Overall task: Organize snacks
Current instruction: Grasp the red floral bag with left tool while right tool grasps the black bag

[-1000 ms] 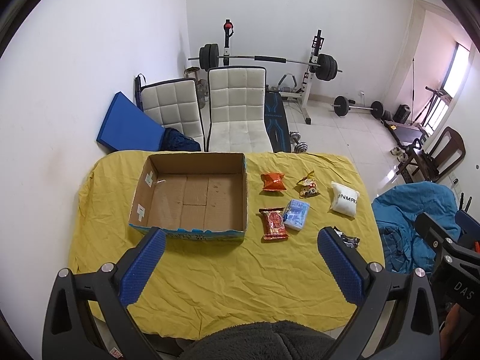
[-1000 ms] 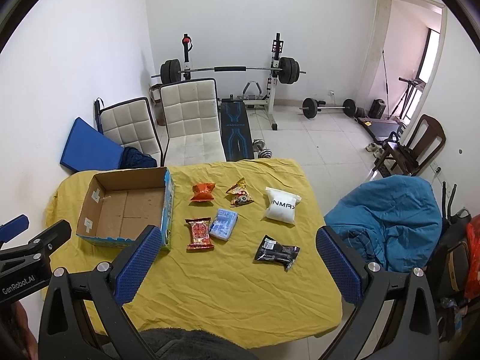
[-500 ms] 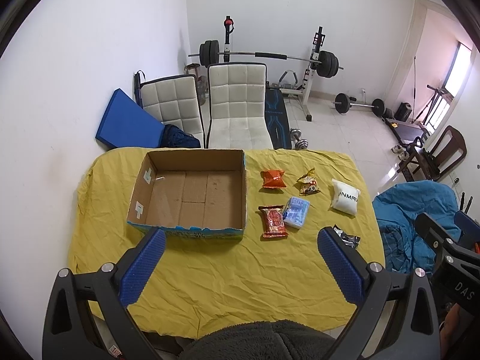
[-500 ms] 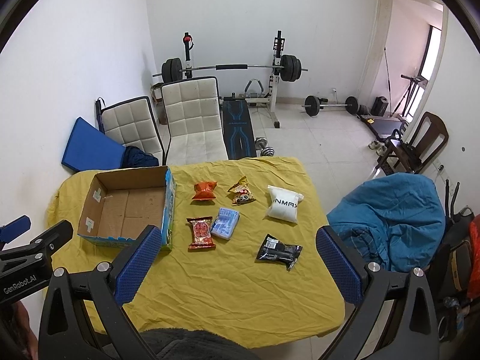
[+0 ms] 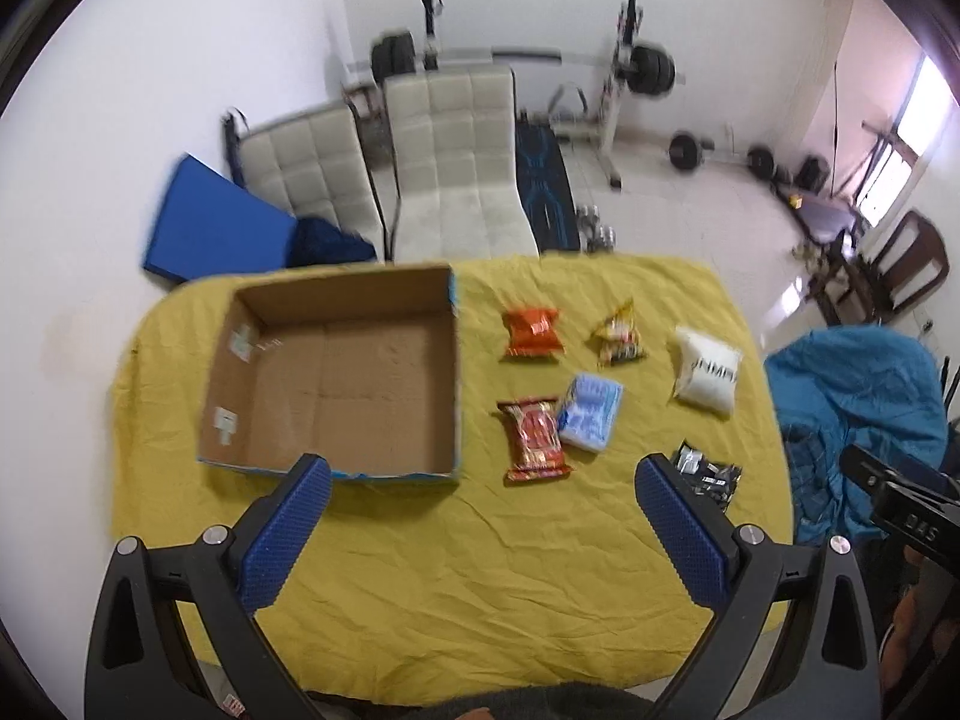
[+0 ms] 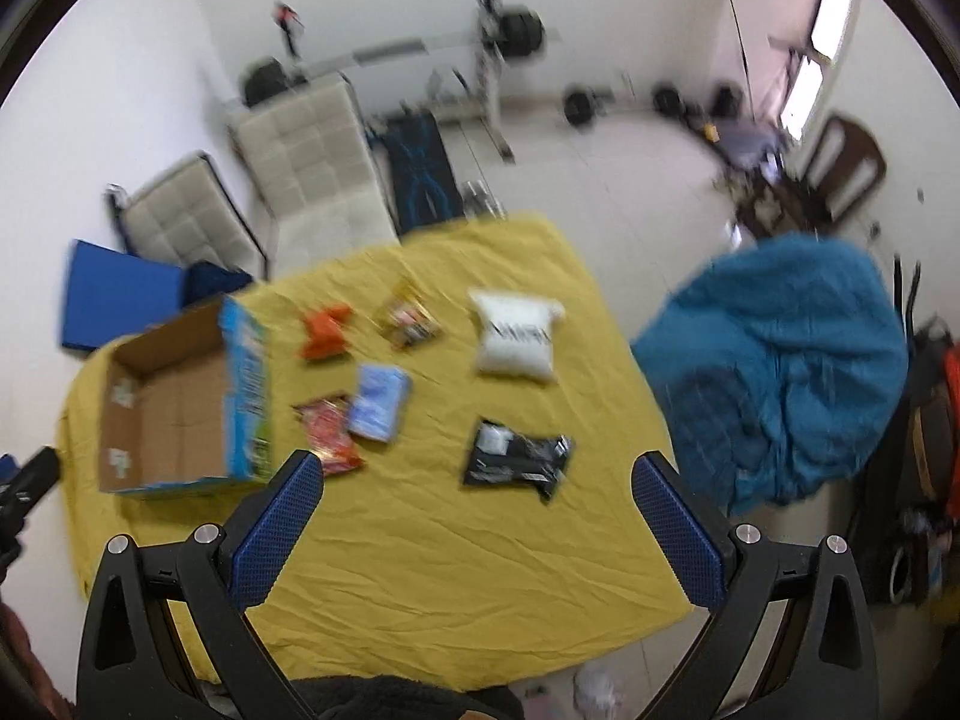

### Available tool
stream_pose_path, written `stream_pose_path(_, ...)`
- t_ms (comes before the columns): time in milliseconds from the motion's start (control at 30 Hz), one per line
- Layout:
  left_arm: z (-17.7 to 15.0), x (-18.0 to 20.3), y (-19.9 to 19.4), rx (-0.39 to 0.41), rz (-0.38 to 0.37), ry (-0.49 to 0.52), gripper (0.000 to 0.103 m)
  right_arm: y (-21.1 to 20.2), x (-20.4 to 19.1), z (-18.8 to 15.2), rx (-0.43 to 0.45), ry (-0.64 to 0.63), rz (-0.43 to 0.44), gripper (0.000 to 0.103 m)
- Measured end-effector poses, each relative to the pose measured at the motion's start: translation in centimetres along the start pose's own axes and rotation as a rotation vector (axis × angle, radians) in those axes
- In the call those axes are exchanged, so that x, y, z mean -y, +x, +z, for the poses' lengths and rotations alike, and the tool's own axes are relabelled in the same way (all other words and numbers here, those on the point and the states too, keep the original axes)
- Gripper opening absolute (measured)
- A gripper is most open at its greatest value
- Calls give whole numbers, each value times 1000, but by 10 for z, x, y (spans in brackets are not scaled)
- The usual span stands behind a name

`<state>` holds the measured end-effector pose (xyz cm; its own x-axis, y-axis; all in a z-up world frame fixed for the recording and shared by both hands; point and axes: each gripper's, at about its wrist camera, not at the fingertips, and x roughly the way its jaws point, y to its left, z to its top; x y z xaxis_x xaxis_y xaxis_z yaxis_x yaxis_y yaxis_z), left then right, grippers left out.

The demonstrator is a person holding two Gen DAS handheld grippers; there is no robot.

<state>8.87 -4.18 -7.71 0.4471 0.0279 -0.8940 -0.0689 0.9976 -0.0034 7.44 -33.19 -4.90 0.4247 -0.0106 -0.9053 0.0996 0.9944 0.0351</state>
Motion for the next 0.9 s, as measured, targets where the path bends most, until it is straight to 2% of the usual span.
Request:
stream_pose_path(167, 11, 35, 105, -184, -24, 47, 103, 133, 40, 6, -204, 18, -42, 103)
stream_pose_path(233, 10, 49, 149, -268, -40, 63, 103, 174, 43, 3, -253, -26, -32, 103)
stream_pose_path(367, 4, 68, 216, -377, -20, 120, 103, 245, 32, -2, -315, -284, -19, 103)
stream_pose_path(467, 0, 74, 252, -436, 3, 141, 103, 278, 17, -13, -346, -513, -51, 103)
stream_pose_path(567, -7, 77, 276, -481, 19, 148, 103, 315, 11, -27, -443, -698, -41, 103)
stream_pose_path(700, -15, 74, 291, -520, 35, 134, 103, 349, 7, -40, -532, -786, -8, 101)
stream_pose_path(833, -20, 71, 298, -540, 36, 112, 103, 367, 9, -46, -584, -750, 27, 81)
stream_pose_path(900, -20, 68, 303, -541, 37, 97, 103, 369, 12, -42, -586, -690, 40, 77)
